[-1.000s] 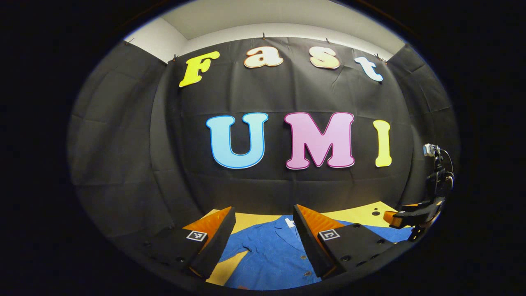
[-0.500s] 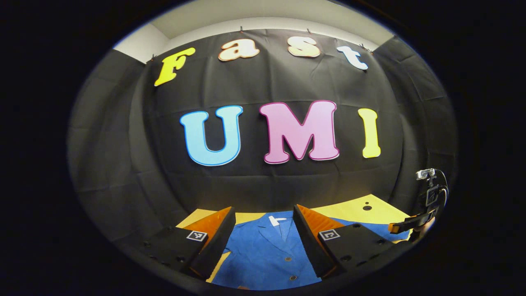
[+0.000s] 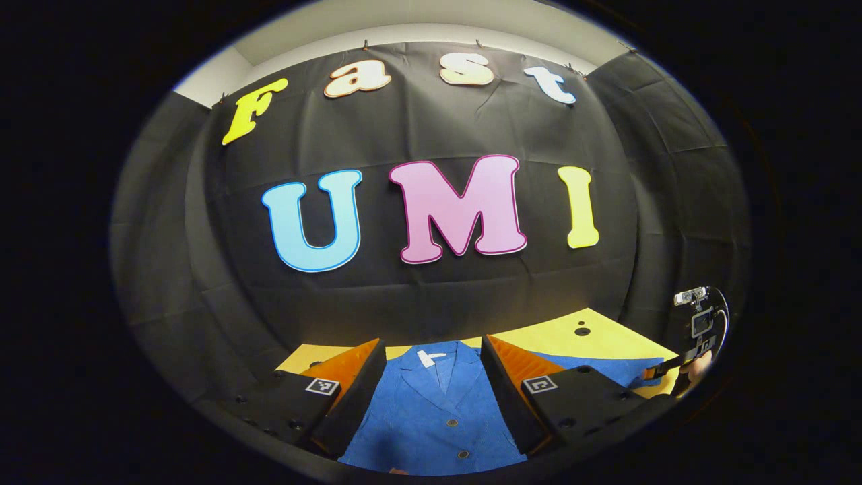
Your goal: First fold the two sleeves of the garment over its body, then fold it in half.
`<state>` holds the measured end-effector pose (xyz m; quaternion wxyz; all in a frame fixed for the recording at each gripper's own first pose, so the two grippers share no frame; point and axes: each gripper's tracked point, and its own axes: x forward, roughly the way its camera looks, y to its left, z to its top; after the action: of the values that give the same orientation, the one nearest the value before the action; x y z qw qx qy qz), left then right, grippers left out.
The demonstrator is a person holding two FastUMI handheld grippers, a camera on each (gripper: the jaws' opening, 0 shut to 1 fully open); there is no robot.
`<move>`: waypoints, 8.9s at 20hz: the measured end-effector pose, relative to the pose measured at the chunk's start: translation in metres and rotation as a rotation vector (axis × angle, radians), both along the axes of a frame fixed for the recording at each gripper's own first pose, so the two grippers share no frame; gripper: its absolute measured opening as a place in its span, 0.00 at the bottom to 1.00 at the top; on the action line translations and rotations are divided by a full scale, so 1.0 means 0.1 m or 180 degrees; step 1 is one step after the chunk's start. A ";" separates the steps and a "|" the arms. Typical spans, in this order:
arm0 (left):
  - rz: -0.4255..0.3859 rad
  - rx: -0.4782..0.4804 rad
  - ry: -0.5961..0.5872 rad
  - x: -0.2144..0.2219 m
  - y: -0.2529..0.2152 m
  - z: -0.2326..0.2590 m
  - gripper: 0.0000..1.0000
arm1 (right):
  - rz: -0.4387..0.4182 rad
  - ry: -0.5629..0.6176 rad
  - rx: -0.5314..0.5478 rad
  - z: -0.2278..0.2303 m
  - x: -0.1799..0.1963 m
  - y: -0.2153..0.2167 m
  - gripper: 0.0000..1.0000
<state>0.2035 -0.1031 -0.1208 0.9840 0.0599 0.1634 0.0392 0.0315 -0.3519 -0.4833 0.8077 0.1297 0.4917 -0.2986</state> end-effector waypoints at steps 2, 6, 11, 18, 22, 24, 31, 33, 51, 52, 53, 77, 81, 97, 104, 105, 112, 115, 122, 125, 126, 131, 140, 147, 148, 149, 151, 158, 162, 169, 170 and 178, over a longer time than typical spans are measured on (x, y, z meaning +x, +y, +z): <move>-0.0015 0.0004 -0.0022 -0.02 -0.04 0.02 0.81 | 0.0006 0.0091 0.0130 -0.06 -0.04 0.05 0.98; -0.0043 0.0036 -0.0030 -0.05 -0.08 0.05 0.82 | -0.0188 0.0005 0.0221 -0.06 -0.06 0.05 0.99; -0.0026 -0.0001 0.0032 -0.09 -0.09 -0.01 0.82 | -0.0231 0.0136 0.0357 -0.09 0.01 0.14 0.67; 0.0040 -0.0049 0.0051 -0.16 0.01 -0.05 0.82 | -0.0171 -0.0019 0.0694 -0.07 0.11 0.33 0.00; 0.0183 -0.0149 0.0166 -0.22 0.15 -0.17 0.82 | -0.0241 -0.0153 0.0841 -0.04 0.15 0.38 0.00; 0.0305 -0.0207 0.0127 -0.22 0.26 -0.12 0.82 | -0.0168 -0.0140 0.0790 -0.01 0.14 0.40 0.01; 0.0511 -0.0161 0.0057 -0.28 0.60 -0.09 0.81 | 0.0207 -0.0354 0.0610 0.42 0.48 0.63 0.01; 0.0570 -0.0183 0.0074 -0.36 0.69 -0.11 0.81 | 0.0388 -0.0491 0.0497 0.63 0.67 0.74 0.01; 0.1103 0.0122 0.0144 -1.20 1.81 -0.19 0.82 | 0.2063 -0.1129 0.0818 1.45 2.52 3.77 0.01; 0.1166 0.0105 0.0170 -1.27 1.91 -0.22 0.82 | 0.2161 -0.1135 0.0853 1.43 2.57 4.01 0.01; 0.1240 0.0088 0.0200 -1.32 2.01 -0.26 0.82 | 0.2251 -0.1137 0.0898 1.44 2.59 4.24 0.00; 0.2824 -0.0896 0.0871 -1.71 3.91 -2.45 0.85 | 0.2644 -0.2245 0.0507 1.57 2.40 5.11 0.98; 0.3090 -0.0998 0.1148 -1.71 4.06 -2.81 0.85 | 0.2584 -0.2656 -0.0009 1.98 2.27 4.50 0.98; 0.2987 -0.1155 0.2025 -1.67 3.98 -2.74 0.76 | 0.2436 -0.2876 -0.1015 2.55 1.72 3.08 1.00; 0.2637 -0.1261 0.1955 -1.34 3.86 -2.81 0.04 | 0.2447 -0.2755 -0.0967 2.35 1.66 2.98 0.97; 0.2654 -0.1303 0.1901 -1.29 3.86 -2.79 0.04 | 0.2434 -0.2727 -0.0951 2.32 1.67 2.95 1.00; 0.2486 -0.1320 0.1584 -0.90 3.67 -2.47 0.00 | 0.2285 -0.2609 -0.0982 2.15 1.67 2.73 0.97; 0.2187 -0.1353 0.1264 -0.43 3.40 -2.13 0.00 | 0.2278 -0.2571 -0.0990 2.12 1.62 2.69 0.98; 0.1208 -0.1422 0.0865 0.84 2.17 -1.50 0.00 | 0.2083 -0.2485 -0.1106 2.06 1.63 2.27 0.98; 0.0837 -0.1644 0.0779 1.25 1.40 -1.42 0.00 | 0.1910 -0.2418 -0.1144 2.02 1.57 2.01 0.97; 0.0707 -0.1683 0.0780 1.37 1.15 -1.43 0.00 | 0.1829 -0.2377 -0.1102 1.99 1.55 1.91 1.00; 0.0234 -0.1807 0.0963 1.86 0.06 -1.70 0.00 | 0.1634 -0.2170 -0.1206 1.84 1.40 1.38 0.97; -0.0146 -0.1922 0.1173 2.18 -0.89 -2.03 0.17 | 0.1397 -0.1904 -0.1265 1.64 1.05 0.79 1.00; -0.0244 -0.1745 0.0725 2.00 -0.65 -1.77 0.85 | 0.1483 -0.1970 -0.0954 1.51 1.02 1.07 1.00; -0.0354 -0.1684 0.0599 1.91 -0.60 -1.69 0.85 | 0.1527 -0.1957 -0.0877 1.46 0.99 1.19 1.00; -0.0464 -0.1613 0.0500 1.77 -0.56 -1.59 0.85 | 0.1590 -0.1945 -0.0785 1.43 0.96 1.31 1.00; -0.0502 -0.1390 0.0464 1.44 -0.32 -1.54 0.84 | 0.1681 -0.1901 -0.0628 1.37 0.88 1.49 1.00; 0.0257 -0.1153 0.0934 -0.14 0.92 -1.77 0.84 | 0.1644 -0.1349 -0.0128 0.91 0.21 1.94 1.00; 0.0662 -0.1297 0.1448 -1.12 1.46 -2.05 0.85 | 0.1507 -0.1040 0.0091 0.68 -0.26 2.11 1.00; 0.0778 -0.1011 0.2228 -2.13 1.71 -2.42 0.85 | 0.1322 -0.0576 0.0287 0.30 -0.81 2.29 1.00; 0.0807 -0.1052 0.2311 -2.20 1.71 -2.47 0.85 | 0.1297 -0.0526 0.0307 0.27 -0.86 2.31 1.00; 0.0717 -0.0754 0.2589 -2.40 1.67 -2.57 0.84 | 0.1175 -0.0346 0.0340 0.12 -1.02 2.35 0.98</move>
<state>-0.0360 0.0640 -0.3783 0.8292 -0.0609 0.5465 0.1005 -0.0705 -0.1167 -0.4715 0.8660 0.0959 0.4779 -0.1115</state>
